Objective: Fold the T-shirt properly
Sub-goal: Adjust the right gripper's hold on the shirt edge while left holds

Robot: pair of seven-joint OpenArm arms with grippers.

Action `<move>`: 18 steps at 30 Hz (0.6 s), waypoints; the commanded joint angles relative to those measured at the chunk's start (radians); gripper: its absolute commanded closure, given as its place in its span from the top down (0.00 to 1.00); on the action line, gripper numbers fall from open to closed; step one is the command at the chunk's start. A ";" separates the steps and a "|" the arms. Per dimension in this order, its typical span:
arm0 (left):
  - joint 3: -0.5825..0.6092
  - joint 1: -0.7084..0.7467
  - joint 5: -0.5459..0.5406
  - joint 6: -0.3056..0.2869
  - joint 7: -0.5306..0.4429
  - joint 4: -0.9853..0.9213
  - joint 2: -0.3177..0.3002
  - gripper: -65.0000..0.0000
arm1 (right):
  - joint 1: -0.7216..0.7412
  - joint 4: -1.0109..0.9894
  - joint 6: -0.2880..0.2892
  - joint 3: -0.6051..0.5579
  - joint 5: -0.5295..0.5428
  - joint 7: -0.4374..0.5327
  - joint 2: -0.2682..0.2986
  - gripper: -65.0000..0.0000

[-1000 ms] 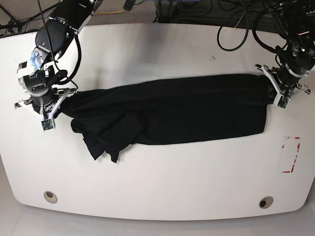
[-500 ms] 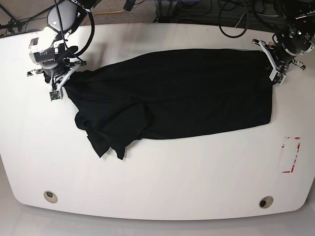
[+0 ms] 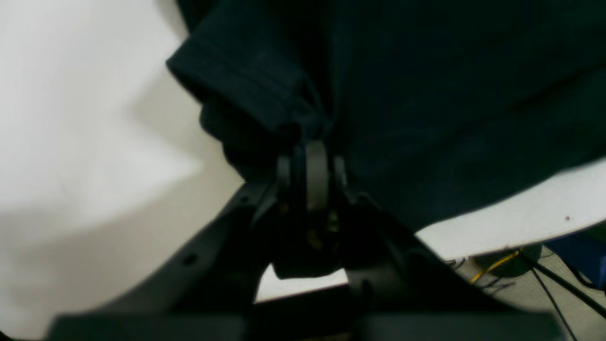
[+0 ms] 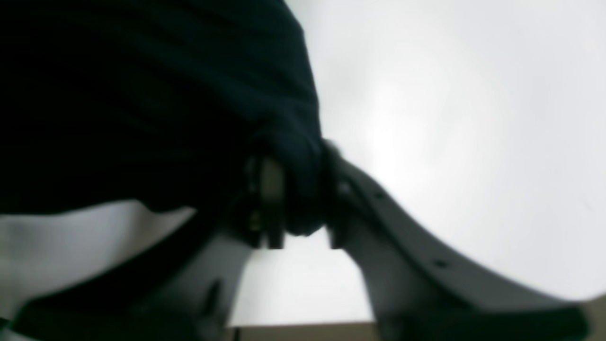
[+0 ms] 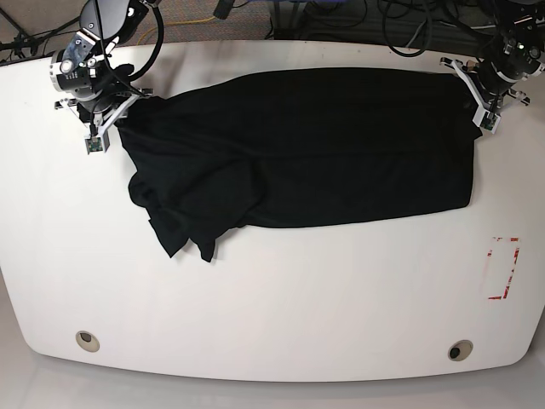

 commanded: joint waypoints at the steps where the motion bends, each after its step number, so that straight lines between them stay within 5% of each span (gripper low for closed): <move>1: -0.006 -0.001 -0.013 -0.001 -0.020 0.011 -0.015 0.13 | 0.003 0.015 0.000 0.053 0.133 -0.034 0.015 0.50; 4: -0.009 0.001 -0.011 -0.001 -0.020 0.013 -0.015 0.12 | 0.003 0.015 0.000 0.090 0.260 -0.082 0.020 0.60; 11: -0.011 0.001 -0.008 -0.001 -0.017 0.011 -0.015 0.13 | 0.007 -0.013 0.000 0.174 0.514 -0.161 0.050 0.60; 18: -0.008 -0.005 -0.008 -0.001 -0.017 0.011 -0.015 0.13 | 0.044 -0.183 0.000 0.294 0.819 -0.286 0.152 0.61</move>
